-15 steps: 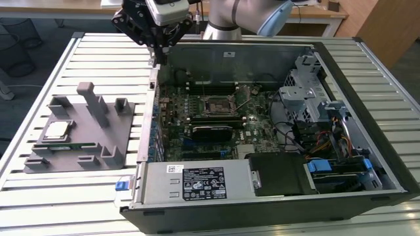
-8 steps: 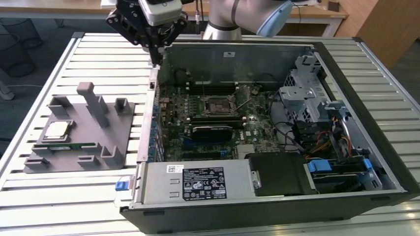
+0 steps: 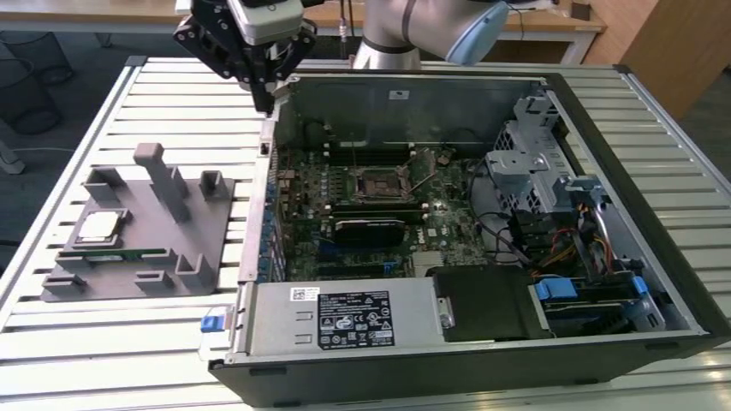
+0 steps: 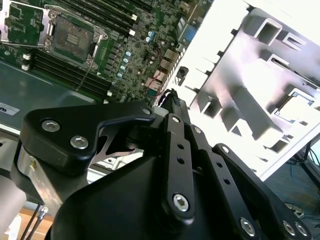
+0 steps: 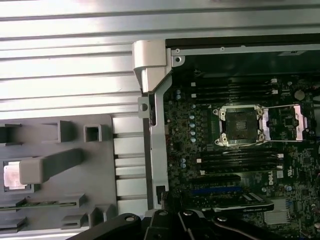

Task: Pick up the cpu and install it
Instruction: 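Reach for the cpu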

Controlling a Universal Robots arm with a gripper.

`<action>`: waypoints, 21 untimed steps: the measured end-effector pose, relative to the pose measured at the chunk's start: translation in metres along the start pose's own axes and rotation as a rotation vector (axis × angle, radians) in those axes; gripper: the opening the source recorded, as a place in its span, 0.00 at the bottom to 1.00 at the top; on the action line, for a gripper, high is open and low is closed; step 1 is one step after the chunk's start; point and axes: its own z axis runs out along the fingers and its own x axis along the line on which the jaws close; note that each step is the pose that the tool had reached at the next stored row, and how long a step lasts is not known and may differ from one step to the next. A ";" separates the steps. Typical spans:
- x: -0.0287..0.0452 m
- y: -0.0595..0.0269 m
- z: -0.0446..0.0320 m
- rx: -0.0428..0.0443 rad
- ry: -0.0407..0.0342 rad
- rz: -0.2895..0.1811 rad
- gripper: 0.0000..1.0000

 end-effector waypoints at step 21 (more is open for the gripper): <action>0.0358 -0.0027 0.0000 0.0001 0.0006 0.000 0.11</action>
